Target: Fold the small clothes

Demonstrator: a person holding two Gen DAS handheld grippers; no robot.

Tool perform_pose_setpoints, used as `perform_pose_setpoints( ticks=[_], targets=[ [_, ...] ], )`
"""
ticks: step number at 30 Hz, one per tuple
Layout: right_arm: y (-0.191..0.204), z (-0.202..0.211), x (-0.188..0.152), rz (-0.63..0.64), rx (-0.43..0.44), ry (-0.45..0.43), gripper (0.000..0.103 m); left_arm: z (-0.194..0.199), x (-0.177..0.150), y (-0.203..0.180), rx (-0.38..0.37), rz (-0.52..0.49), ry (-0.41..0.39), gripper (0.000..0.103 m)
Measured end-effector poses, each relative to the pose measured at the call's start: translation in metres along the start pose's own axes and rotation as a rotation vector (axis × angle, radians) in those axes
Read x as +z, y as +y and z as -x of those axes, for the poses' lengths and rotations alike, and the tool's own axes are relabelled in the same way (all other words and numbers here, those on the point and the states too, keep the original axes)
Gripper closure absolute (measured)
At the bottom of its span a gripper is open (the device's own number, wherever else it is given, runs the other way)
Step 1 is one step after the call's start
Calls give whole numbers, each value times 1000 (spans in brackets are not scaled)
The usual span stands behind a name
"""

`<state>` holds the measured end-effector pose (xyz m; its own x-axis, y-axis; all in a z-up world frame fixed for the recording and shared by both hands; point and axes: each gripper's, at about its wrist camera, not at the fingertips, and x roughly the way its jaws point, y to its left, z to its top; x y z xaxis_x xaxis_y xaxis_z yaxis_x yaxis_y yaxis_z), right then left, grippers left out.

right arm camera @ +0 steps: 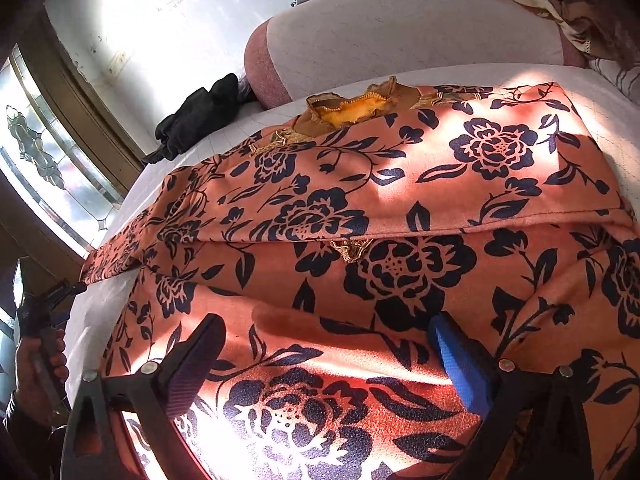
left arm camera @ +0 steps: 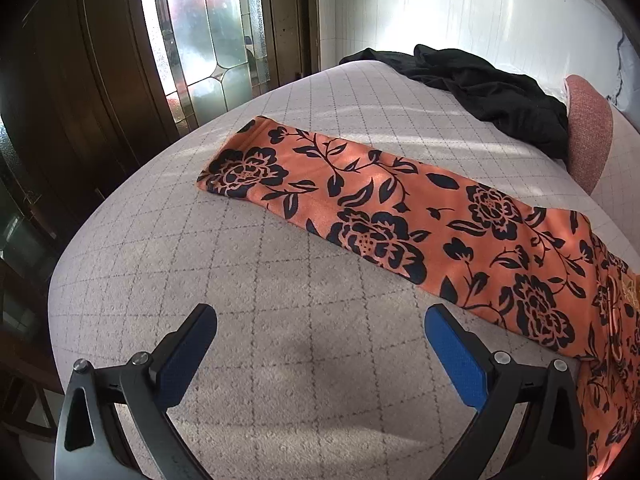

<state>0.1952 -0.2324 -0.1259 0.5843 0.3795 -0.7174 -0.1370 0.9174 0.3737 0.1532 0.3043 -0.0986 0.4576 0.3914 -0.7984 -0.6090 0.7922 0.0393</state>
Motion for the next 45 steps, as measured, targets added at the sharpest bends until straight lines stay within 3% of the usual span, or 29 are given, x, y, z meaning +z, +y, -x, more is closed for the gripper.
perform_pose_setpoints(
  ticks=[9,11,14,19,21,22,23,25,27,29,31,36,40,42,45],
  targets=[
    [1,-2,-1,18,-9,-5,0,-28,16,1,22,-20,28,0],
    [-1,-2,-2,13,-1,-9,0,-37,28,16,-60,59,48,0],
    [-3,-1,-2,3,15,-16,0,-55,47,52,-202,278,67,0],
    [-6,0,-2,-14,39,-28,0,-76,76,77,-272,399,81,0],
    [-6,0,-2,-15,41,-29,0,-80,84,79,-230,421,74,16],
    [-6,0,-2,-15,41,-30,0,-83,88,79,-192,418,75,50],
    [-6,0,-3,-15,40,-29,0,-90,94,80,-156,411,99,94],
    [-6,0,-3,-16,41,-31,0,-101,103,86,-166,437,139,97],
    [-7,0,-3,-19,47,-32,0,-95,110,83,-163,434,130,98],
    [-7,0,-3,-23,51,-33,0,-63,119,61,-122,328,22,98],
    [-8,0,-3,-25,53,-35,0,-18,124,26,-129,197,-102,98],
    [-11,2,-3,-44,78,-47,0,111,109,-95,-351,-72,-329,98],
    [-13,3,-4,-53,91,-53,0,189,70,-211,-576,-261,-368,98],
    [-15,4,-4,-62,104,-59,0,206,42,-267,-671,-350,-328,98],
    [-19,6,-4,-80,130,-68,0,211,-14,-342,-752,-471,-240,98]
  ],
)
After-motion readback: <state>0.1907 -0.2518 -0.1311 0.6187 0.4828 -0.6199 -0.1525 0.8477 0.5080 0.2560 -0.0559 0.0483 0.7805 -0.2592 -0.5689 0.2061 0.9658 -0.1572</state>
